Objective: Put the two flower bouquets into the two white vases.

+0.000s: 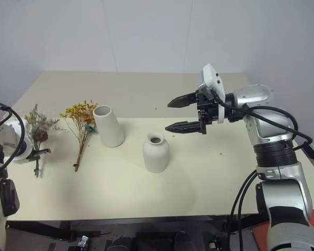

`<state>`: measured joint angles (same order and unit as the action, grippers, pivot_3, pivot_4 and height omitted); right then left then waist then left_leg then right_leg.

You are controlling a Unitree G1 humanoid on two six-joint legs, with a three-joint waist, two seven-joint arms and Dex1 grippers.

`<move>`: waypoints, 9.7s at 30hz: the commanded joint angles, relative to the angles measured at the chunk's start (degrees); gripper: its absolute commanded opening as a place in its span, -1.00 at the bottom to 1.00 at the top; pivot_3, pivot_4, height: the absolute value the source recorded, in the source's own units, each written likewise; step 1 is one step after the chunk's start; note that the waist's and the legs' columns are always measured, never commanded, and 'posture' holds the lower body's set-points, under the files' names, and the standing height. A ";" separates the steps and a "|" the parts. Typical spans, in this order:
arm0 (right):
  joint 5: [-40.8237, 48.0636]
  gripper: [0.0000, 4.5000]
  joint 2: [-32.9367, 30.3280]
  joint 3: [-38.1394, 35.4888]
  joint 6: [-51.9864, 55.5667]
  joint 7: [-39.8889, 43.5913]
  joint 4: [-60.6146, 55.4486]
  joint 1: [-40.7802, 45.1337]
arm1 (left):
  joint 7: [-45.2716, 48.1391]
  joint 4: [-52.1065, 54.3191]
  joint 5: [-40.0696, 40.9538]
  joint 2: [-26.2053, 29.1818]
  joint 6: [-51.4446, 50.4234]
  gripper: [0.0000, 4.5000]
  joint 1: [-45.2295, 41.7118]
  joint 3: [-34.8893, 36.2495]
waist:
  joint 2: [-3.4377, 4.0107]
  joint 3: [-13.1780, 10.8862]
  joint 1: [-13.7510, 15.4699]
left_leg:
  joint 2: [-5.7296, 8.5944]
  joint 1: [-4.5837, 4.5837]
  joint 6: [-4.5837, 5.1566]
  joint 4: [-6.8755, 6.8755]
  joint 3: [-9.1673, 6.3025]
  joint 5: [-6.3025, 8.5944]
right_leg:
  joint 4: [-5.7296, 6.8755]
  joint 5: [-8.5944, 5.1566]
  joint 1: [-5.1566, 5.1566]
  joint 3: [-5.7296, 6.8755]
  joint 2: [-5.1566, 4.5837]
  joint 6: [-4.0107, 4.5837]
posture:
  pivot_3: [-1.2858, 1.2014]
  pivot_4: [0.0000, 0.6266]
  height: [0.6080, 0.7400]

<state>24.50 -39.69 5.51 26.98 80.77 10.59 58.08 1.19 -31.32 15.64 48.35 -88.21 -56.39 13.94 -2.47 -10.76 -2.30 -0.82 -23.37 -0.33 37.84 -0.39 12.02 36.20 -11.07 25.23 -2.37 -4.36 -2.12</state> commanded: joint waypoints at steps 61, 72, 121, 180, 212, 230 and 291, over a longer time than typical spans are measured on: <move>-3.73 1.00 16.69 -1.43 -0.88 -17.97 10.76 7.09 | 58.76 7.51 12.05 -10.72 65.69 -0.99 3.78 -0.19 | 0.01 0.00 -0.29 | -0.04 -0.06 0.02 0.02 0.02 -0.01 | -0.04 0.15 0.03 0.00 0.05 0.01 | 0.03 -0.52 1.00; -8.93 1.00 18.35 3.70 -0.73 -16.28 16.84 12.90 | 57.45 5.91 11.73 -13.03 67.56 -0.99 4.56 0.23 | 0.02 -0.01 -0.34 | -0.04 -0.05 0.02 0.02 0.01 -0.01 | -0.04 0.15 0.03 0.00 0.05 0.01 | 0.03 -0.52 1.00; -17.31 1.00 21.57 6.68 -3.34 -10.75 26.42 18.85 | 34.12 43.72 15.86 -5.62 49.88 0.98 32.04 12.68 | 0.05 -0.03 -0.39 | -0.09 -0.02 0.02 0.00 -0.01 0.00 | -0.05 0.15 0.04 0.01 0.05 0.02 | 0.03 -0.52 1.00; -16.38 1.00 17.41 7.69 1.01 -3.96 16.56 15.72 | 12.39 -8.72 3.51 -7.13 0.51 -0.99 -8.24 -12.45 | 0.05 -0.03 -0.35 | 0.02 -0.04 -0.04 -0.06 -0.14 -0.02 | -0.01 0.14 0.06 0.06 0.05 0.00 | 0.03 -0.52 1.00; -14.13 1.00 9.89 5.24 4.71 -4.26 9.08 9.63 | 13.02 31.38 0.22 -5.46 29.22 -0.99 -5.25 5.40 | 0.04 -0.02 -0.22 | 0.01 -0.20 -0.05 -0.06 -0.14 -0.02 | -0.07 0.17 0.17 0.07 0.00 0.02 | 0.03 -0.52 1.00; -12.48 1.00 3.99 3.62 7.04 -6.61 5.24 6.65 | 23.56 33.38 15.70 -21.43 43.76 -0.99 -8.27 4.55 | 0.04 -0.02 -0.12 | 0.02 -0.15 -0.03 0.02 -0.13 -0.02 | -0.10 0.17 0.05 0.07 0.00 0.00 | 0.03 -0.52 1.00; 1.13 1.00 -9.83 -2.23 18.21 -11.93 -19.63 -10.98 | 54.24 32.82 22.15 -25.44 50.72 -0.99 11.28 -13.83 | 0.05 -0.03 0.02 | 0.00 -0.02 -0.01 0.04 -0.09 -0.03 | -0.17 0.14 -0.10 0.00 0.06 -0.05 | 0.03 -0.52 1.00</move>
<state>24.42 -48.69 5.63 44.55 69.35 -7.11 46.86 54.63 0.43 38.30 22.29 -38.86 -45.60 0.44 -2.43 -10.79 -2.28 -0.82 -23.38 -0.34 37.88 -0.47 11.99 36.02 -10.93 25.13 -2.37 -4.30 -2.19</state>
